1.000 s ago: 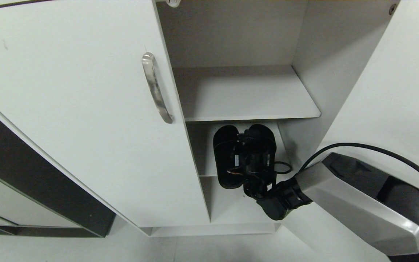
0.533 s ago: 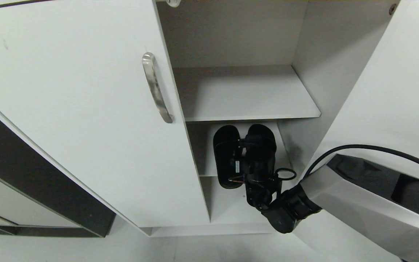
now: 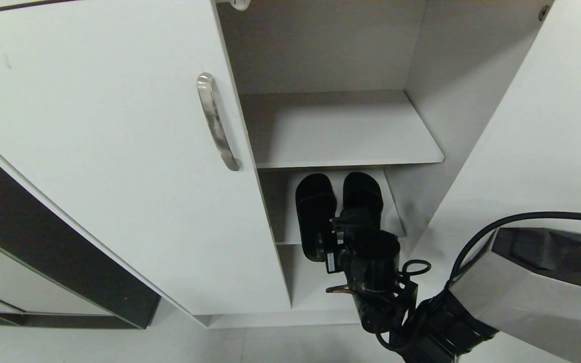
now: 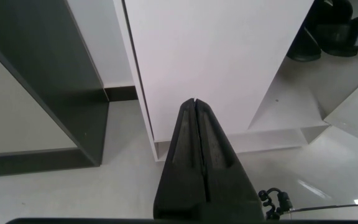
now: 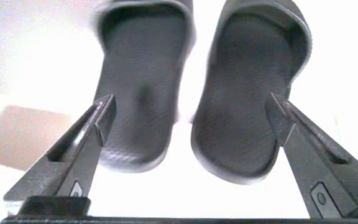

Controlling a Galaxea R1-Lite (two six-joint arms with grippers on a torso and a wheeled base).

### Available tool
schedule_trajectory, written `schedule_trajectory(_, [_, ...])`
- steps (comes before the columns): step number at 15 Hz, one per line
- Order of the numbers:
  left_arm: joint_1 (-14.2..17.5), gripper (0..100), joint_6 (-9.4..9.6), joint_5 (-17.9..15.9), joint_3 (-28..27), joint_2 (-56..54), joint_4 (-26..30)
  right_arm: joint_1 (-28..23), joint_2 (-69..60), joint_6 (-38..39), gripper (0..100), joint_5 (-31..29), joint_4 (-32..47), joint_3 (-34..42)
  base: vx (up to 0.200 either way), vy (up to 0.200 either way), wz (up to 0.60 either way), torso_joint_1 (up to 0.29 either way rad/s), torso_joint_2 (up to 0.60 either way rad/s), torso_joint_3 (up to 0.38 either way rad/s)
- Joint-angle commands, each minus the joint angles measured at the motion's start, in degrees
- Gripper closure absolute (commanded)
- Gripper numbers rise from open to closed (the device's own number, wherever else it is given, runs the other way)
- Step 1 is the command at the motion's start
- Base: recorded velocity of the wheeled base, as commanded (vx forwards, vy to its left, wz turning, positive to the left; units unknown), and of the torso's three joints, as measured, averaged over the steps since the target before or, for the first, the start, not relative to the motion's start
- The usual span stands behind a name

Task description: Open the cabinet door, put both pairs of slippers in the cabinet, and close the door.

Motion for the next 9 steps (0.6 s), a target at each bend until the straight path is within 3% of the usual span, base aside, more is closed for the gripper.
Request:
schedule_trajectory(1, [0.01, 100, -0.01, -0.02, 0.0, 0.02, 0.0, 1.08, -2.69, -0.08, 0, 0.04, -0.38, 1.8, 0.0, 0.0, 0.0, 0.0, 0.0, 0.0])
schedule_trajectory(3, [0.01, 100, -0.01, -0.02, 0.0, 0.02, 0.0, 1.17, -2.69, -0.26, 0, 0.04, -0.46, 1.44, 0.0, 0.0, 0.0, 0.0, 0.0, 0.0])
schedule_trajectory(9, [0.01, 100, -0.01, -0.02, 0.0, 0.11, 0.0, 1.35, -2.69, -0.26, 0, 0.04, -0.81, 1.88, -0.2, 0.0, 0.0, 0.002, 0.0, 0.0])
